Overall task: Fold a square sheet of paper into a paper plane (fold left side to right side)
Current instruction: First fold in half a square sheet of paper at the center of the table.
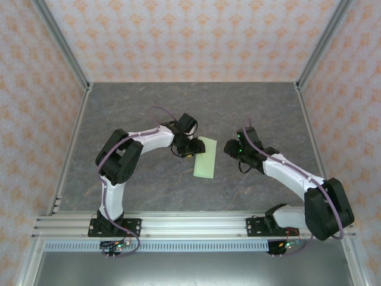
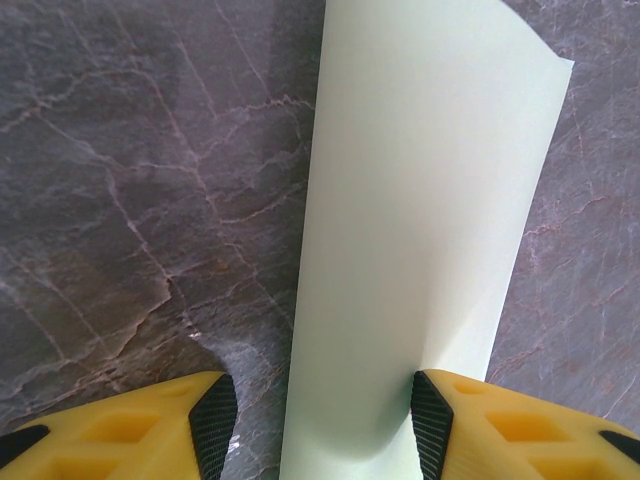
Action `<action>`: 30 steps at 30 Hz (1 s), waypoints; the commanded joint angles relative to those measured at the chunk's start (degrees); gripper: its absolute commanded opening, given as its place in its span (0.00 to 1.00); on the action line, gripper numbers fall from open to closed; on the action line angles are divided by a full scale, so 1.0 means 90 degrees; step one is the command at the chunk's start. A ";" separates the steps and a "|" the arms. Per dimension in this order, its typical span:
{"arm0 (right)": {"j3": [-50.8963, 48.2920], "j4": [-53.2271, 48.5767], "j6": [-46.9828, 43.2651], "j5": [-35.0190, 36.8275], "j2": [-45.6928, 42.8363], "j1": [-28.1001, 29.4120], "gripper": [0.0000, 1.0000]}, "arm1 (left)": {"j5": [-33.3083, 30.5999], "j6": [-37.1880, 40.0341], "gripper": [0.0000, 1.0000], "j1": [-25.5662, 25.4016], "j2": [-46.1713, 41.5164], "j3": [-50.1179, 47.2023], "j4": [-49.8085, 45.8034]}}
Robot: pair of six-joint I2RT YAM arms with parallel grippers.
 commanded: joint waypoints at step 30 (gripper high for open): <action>-0.0001 0.0061 -0.0015 -0.0079 -0.0022 0.0026 0.47 | -0.0709 -0.0500 0.51 -0.0389 0.0490 -0.0123 -0.0332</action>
